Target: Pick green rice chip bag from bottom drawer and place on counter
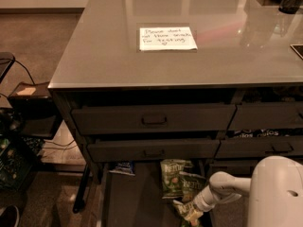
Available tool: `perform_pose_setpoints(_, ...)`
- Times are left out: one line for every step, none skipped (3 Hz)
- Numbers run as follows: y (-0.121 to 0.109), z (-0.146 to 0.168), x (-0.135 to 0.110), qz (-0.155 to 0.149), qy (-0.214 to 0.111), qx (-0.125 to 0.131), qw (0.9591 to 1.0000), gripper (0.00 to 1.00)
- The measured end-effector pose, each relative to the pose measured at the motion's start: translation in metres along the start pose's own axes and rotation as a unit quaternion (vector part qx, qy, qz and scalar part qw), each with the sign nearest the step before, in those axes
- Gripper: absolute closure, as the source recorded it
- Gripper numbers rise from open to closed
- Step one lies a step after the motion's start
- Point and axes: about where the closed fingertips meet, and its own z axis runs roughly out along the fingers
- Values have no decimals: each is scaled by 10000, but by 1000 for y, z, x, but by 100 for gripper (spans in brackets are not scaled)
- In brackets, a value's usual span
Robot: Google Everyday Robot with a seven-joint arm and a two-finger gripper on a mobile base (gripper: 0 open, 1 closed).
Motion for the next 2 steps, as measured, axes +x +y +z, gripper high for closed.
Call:
perform_pose_setpoints(4,-5,5,6,106,-68,9999,68)
perform_pose_setpoints(5,-18,4,11,148,-98,9998,91)
